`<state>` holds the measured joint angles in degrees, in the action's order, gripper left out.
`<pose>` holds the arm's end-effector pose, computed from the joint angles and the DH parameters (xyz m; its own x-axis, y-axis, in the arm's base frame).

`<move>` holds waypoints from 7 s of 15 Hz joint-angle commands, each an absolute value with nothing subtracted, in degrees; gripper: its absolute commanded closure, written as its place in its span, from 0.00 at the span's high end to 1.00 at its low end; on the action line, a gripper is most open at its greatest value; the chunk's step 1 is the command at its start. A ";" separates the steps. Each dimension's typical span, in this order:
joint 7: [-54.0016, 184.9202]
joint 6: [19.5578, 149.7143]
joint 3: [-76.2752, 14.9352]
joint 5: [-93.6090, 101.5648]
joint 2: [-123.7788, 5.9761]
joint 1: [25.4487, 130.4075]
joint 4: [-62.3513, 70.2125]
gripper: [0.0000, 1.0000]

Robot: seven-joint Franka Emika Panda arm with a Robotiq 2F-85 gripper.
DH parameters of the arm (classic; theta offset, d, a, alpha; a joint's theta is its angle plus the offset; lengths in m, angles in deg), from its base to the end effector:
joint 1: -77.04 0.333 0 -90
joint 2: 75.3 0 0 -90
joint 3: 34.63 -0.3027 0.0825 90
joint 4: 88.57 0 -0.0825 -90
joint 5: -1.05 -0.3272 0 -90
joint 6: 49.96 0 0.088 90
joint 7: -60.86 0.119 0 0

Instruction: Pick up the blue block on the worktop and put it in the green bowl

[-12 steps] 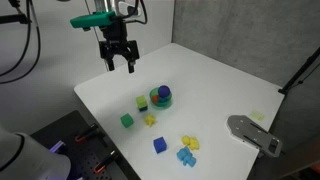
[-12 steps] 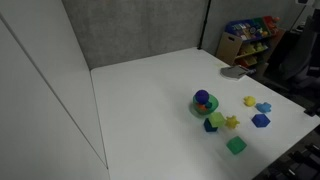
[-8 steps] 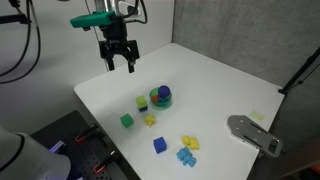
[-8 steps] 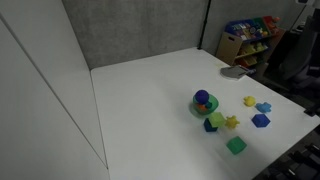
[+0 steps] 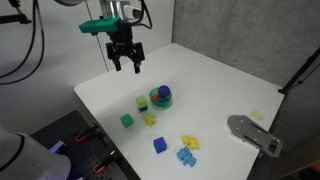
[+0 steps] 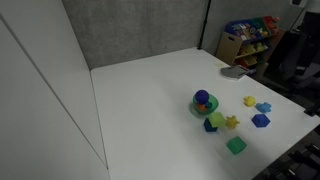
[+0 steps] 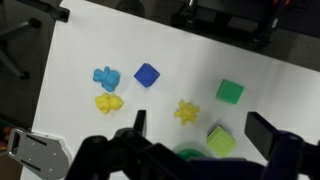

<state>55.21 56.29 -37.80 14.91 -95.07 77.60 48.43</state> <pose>0.3694 0.0033 0.4383 0.9507 0.2174 -0.2212 0.2641 -0.9413 0.2103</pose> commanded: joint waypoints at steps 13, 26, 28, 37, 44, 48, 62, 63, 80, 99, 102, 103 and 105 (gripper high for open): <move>63.73 86.83 -28.81 10.59 -78.73 70.74 52.57 1.00; 65.37 94.24 -25.91 8.67 -69.73 68.65 53.44 1.00; 65.42 98.63 -24.86 8.56 -67.40 68.06 54.59 1.00; 61.30 118.79 -26.03 0.19 -53.28 64.34 56.89 1.00; 60.82 126.60 -26.96 -0.64 -43.37 61.99 54.95 1.00; 61.28 129.31 -26.27 -0.07 -39.55 62.61 53.86 0.75; 62.75 125.71 -24.84 0.36 -51.84 71.60 54.41 0.24; 62.91 124.67 -25.32 0.29 -53.00 72.29 53.90 0.24; 60.94 108.58 -39.81 -5.58 -47.06 73.20 34.48 0.74; 61.27 83.10 -33.56 -4.87 -68.03 72.44 37.14 1.00; 60.50 78.22 -32.27 -3.78 -74.55 72.51 39.12 1.00; 60.54 76.49 -31.95 -2.94 -76.92 72.61 39.90 1.00; 59.62 72.39 -31.66 -1.65 -81.20 72.69 40.90 1.00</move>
<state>61.34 77.02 -32.33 -3.58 -73.92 72.55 37.71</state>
